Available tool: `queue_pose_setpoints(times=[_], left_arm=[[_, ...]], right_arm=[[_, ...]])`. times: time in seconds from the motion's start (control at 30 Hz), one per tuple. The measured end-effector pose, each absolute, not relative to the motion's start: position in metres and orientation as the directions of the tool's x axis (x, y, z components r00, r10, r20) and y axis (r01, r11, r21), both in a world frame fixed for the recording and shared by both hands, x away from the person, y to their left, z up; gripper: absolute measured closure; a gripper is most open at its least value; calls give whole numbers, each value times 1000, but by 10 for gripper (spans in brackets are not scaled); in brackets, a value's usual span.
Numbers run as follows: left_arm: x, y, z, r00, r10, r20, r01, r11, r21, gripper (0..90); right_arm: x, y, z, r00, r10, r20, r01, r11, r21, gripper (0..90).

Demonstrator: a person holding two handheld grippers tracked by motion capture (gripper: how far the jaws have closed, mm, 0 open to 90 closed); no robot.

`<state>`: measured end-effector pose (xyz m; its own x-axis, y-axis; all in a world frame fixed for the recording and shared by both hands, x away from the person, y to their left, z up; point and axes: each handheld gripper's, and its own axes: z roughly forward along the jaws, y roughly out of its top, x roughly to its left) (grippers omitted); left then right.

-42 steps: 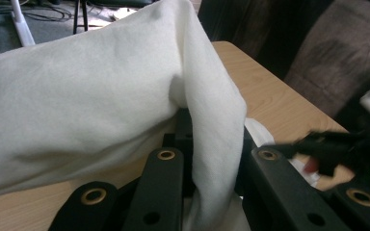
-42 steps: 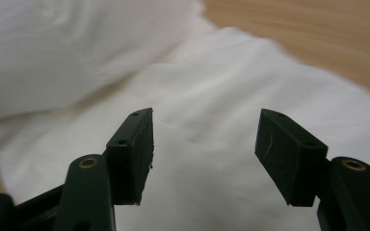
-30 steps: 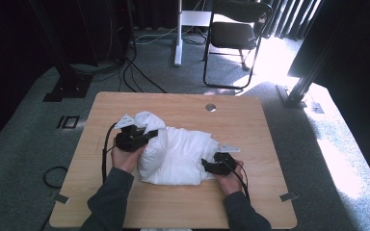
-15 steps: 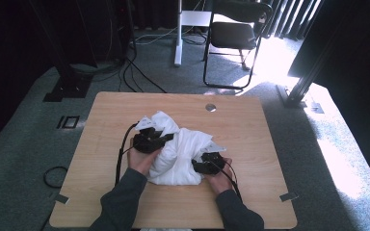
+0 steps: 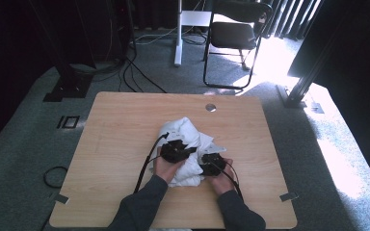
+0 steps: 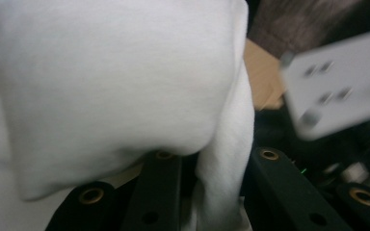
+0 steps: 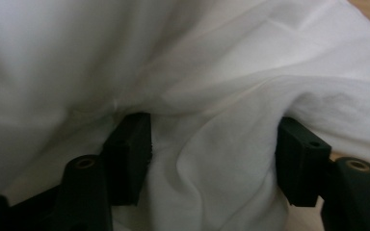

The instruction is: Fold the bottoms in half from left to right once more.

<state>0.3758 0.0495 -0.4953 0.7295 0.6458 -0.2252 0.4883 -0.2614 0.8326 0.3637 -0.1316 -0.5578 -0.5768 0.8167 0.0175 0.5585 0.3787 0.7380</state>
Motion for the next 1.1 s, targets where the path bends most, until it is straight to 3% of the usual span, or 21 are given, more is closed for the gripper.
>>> queue_pose_setpoints(times=[0.17, 0.33, 0.6, 0.7, 0.93, 1.1], left_arm=[[376, 38, -522, 751, 639, -165, 478, -356, 803, 794], [373, 30, -528, 760, 639, -115, 457, -399, 795, 741], [370, 29, -528, 778, 617, -117, 435, -395, 809, 610], [367, 32, -526, 787, 604, -126, 425, -382, 821, 593], [345, 42, -506, 813, 572, -109, 366, -358, 859, 530], [329, 74, -471, 825, 553, -114, 302, -261, 917, 531]], right_arm=[[358, -167, -550, -521, 853, -29, 582, 379, 720, 315], [359, -203, -525, -439, 898, 41, 567, 241, 788, 352], [378, -177, -482, -515, 844, 152, 494, 147, 857, 382], [386, -162, -477, -543, 826, 151, 488, 164, 857, 381], [412, -143, -494, -524, 839, 146, 552, 204, 808, 397], [416, -149, -504, -495, 854, 158, 576, 186, 796, 409]])
